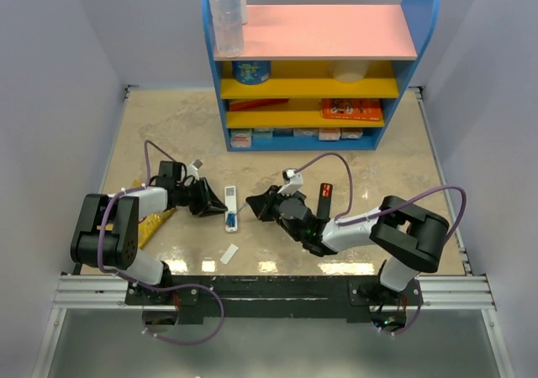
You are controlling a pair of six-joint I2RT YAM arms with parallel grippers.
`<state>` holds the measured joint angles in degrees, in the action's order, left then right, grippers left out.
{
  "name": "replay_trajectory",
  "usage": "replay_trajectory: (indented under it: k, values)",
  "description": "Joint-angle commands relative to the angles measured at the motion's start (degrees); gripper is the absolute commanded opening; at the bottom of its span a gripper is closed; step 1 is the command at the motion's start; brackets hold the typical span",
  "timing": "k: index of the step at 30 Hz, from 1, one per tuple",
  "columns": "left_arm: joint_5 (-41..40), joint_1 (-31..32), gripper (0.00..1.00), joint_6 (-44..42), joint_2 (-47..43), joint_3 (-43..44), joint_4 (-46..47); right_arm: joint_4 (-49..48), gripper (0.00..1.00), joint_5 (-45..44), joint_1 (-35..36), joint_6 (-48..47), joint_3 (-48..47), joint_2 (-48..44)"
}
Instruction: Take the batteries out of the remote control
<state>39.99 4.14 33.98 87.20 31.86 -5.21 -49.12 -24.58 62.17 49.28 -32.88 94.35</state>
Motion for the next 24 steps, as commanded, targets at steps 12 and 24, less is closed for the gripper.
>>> replay_trajectory:
  k: [12, 24]
  values:
    - [-1.75, -0.19, 0.28, -0.05, -0.80, 0.93, -1.38, 5.17, 0.00, -1.26, -0.74, -4.10, -4.29, -3.47]
    - [-3.51, -0.19, 0.34, 0.30, -1.59, 2.51, -2.79, 6.50, 0.00, -1.26, -0.74, -4.72, -6.31, -2.85]
